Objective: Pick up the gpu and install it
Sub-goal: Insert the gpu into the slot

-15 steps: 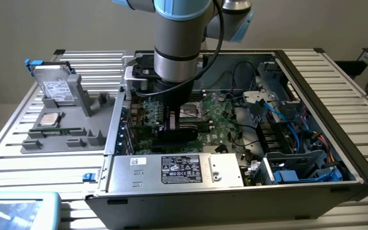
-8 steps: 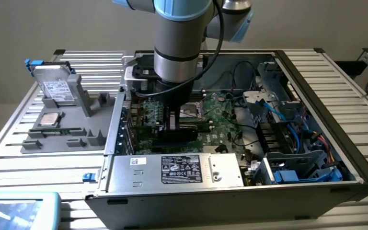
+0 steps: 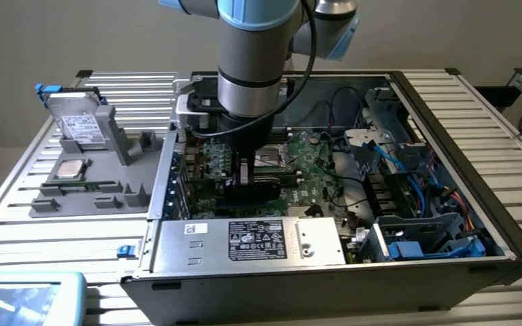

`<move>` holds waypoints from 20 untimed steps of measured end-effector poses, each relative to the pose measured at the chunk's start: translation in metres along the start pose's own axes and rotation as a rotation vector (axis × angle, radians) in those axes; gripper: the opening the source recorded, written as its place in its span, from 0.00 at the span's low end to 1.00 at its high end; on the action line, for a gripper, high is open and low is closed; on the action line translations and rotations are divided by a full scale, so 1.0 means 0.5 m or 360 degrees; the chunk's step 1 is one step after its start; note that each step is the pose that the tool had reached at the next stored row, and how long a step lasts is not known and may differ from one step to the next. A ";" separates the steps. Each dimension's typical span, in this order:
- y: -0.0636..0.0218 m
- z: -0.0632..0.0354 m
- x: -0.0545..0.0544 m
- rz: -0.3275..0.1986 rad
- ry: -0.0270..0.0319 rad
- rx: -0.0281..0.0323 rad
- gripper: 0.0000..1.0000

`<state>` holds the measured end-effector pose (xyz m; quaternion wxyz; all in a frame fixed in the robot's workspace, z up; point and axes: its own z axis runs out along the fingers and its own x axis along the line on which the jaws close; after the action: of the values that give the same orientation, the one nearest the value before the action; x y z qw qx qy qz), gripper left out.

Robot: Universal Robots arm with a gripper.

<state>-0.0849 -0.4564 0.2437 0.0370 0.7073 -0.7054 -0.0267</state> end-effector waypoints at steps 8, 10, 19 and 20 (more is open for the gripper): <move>0.000 0.002 0.000 -0.0001 -0.00004 0.00003 0.28; 0.000 0.002 0.000 0.0015 -0.00018 0.00009 0.28; 0.000 0.003 0.000 0.0061 -0.00053 0.00016 0.28; 0.000 0.003 0.001 0.0061 -0.00054 0.00014 0.28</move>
<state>-0.0850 -0.4567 0.2424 0.0360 0.6938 -0.7188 -0.0269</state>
